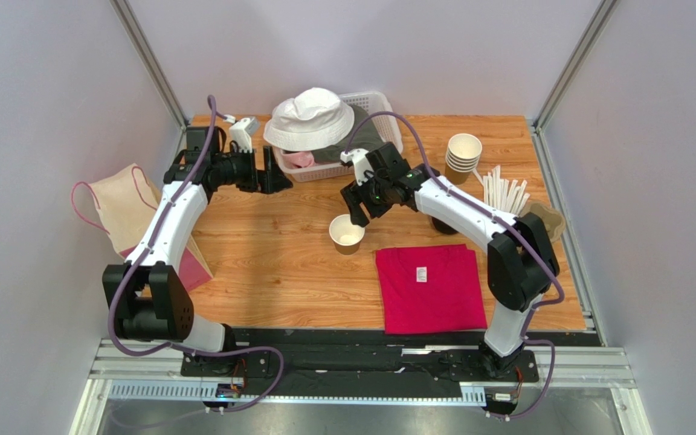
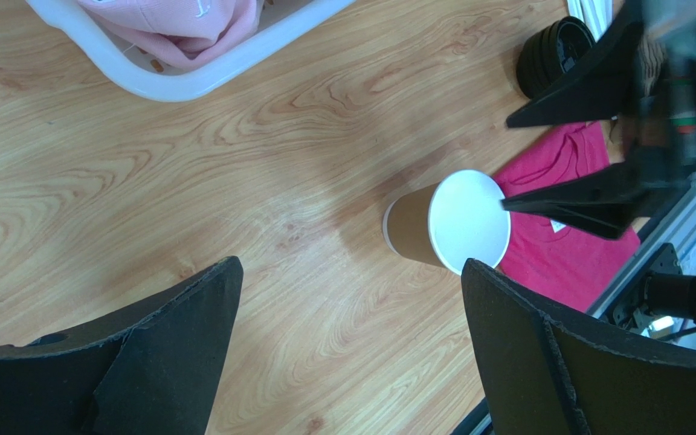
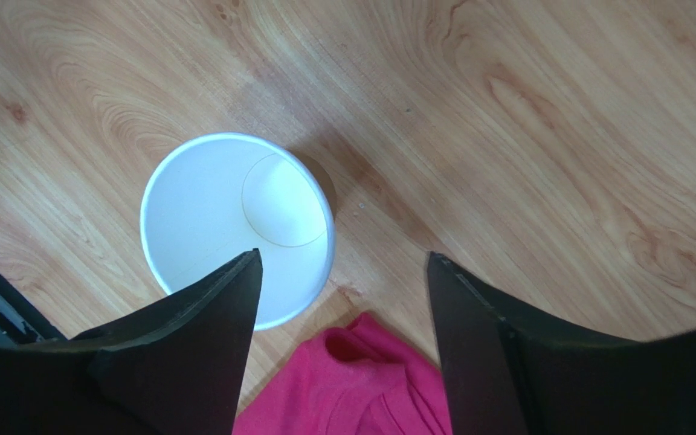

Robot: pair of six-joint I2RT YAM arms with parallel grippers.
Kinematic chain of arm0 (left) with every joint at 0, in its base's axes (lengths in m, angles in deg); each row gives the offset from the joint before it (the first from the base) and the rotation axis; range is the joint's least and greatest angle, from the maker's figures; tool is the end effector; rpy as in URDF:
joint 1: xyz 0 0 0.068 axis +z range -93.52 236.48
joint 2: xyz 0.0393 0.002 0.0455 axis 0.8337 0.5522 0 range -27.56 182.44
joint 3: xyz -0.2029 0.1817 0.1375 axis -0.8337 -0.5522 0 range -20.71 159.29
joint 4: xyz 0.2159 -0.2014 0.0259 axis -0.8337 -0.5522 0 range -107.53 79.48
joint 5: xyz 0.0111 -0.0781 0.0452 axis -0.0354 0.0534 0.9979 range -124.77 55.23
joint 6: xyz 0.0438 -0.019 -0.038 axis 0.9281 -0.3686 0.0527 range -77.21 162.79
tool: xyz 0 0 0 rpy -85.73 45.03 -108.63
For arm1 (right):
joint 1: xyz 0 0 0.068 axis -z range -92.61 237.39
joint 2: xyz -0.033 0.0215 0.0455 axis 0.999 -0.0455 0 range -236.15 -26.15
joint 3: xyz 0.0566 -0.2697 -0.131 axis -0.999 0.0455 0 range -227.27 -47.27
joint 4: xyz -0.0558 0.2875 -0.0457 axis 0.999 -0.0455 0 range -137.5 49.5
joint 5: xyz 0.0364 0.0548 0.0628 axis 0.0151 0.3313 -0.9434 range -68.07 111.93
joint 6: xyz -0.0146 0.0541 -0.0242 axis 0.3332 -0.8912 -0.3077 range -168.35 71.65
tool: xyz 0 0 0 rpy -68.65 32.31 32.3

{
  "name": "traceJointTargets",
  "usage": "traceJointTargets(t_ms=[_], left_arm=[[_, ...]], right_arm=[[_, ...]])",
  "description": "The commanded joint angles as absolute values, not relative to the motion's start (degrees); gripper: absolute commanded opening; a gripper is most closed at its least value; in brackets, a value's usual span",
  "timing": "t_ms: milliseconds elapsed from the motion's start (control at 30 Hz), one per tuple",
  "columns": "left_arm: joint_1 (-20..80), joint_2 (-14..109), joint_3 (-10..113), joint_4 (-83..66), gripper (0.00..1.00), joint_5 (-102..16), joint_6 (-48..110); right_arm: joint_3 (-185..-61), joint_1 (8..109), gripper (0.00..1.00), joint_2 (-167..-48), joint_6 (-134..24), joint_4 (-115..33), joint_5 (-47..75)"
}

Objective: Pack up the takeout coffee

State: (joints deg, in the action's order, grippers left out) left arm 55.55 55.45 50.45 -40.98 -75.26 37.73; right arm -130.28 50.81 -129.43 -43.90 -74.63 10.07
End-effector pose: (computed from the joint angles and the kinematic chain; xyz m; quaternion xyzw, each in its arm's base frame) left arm 0.3520 -0.0354 0.3362 0.1089 0.8626 -0.3359 0.3623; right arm 0.3498 0.2714 0.2648 -0.3614 0.8759 0.1786 0.2649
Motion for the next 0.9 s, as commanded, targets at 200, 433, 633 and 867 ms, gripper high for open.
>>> traceJointTargets(t_ms=[200,433,633,867], left_arm=[[54.37,50.75,51.45,-38.92,0.99,-76.25,45.87],[52.09,53.04,54.26,-37.86,0.99,-76.43,45.78],[50.68,56.11,58.12,-40.05,0.99,-78.01,46.48],[49.45,57.87,60.33,-42.43,0.99,-78.19,47.28]], right_arm=[[-137.36,66.35,0.81,-115.80,-31.49,-95.04,3.74],[-132.79,76.31,0.66,-115.70,-23.04,-101.67,6.63],[-132.96,77.28,0.53,-122.47,-20.05,-101.58,9.97],[-134.20,77.63,0.50,-128.01,-16.63,-100.09,11.47]])
